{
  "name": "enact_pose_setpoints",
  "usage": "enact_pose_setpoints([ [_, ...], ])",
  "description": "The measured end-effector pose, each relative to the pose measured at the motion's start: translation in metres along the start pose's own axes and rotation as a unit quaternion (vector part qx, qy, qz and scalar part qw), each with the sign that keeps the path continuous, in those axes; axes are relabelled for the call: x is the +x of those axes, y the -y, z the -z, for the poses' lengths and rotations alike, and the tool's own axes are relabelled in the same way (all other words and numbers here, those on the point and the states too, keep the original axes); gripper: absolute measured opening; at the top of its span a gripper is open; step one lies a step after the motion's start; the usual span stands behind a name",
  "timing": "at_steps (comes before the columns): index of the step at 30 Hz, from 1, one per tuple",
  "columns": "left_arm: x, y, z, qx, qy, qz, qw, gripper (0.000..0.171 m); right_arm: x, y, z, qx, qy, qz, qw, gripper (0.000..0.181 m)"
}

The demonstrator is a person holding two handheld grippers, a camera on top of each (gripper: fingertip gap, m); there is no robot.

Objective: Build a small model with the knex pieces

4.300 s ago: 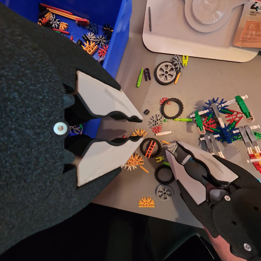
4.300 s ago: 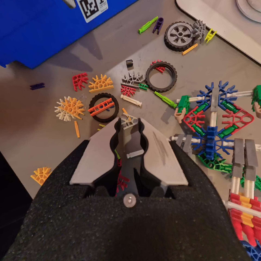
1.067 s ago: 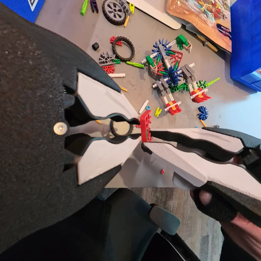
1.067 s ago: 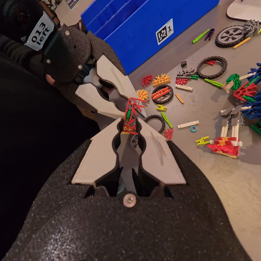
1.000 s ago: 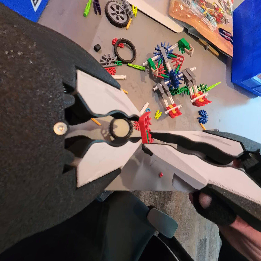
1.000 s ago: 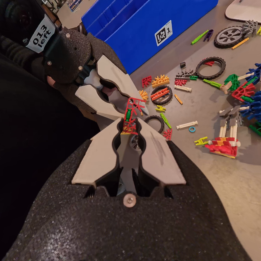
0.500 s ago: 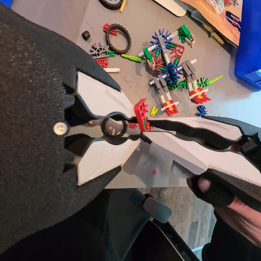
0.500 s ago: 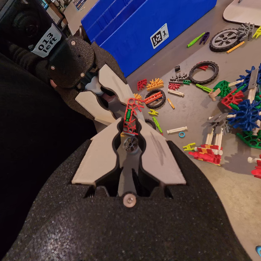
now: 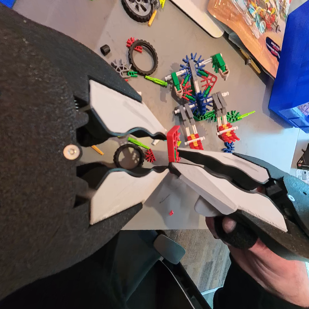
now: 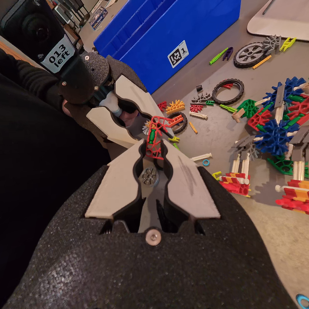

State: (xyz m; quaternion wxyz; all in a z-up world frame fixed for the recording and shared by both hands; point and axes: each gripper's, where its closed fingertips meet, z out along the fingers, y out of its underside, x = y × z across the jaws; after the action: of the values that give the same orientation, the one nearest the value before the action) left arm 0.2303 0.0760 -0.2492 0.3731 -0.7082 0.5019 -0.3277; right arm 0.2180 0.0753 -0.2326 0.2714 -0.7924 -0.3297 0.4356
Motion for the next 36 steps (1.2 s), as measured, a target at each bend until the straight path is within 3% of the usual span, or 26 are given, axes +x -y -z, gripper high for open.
enact_pose_setpoints([
  [19,0.004,0.007,-0.003,0.013,-0.015,-0.026,0.999,0.046,0.003,-0.003,0.002,0.002,-0.001,-0.009,1.0,0.016],
  [28,0.007,0.009,-0.001,0.021,-0.023,-0.022,0.999,0.036,0.0,-0.003,0.0,0.003,0.002,-0.01,1.0,0.016],
  [36,0.003,0.013,0.0,0.029,-0.014,-0.016,0.999,0.043,0.002,0.0,0.0,0.008,-0.006,-0.009,1.0,0.016],
])
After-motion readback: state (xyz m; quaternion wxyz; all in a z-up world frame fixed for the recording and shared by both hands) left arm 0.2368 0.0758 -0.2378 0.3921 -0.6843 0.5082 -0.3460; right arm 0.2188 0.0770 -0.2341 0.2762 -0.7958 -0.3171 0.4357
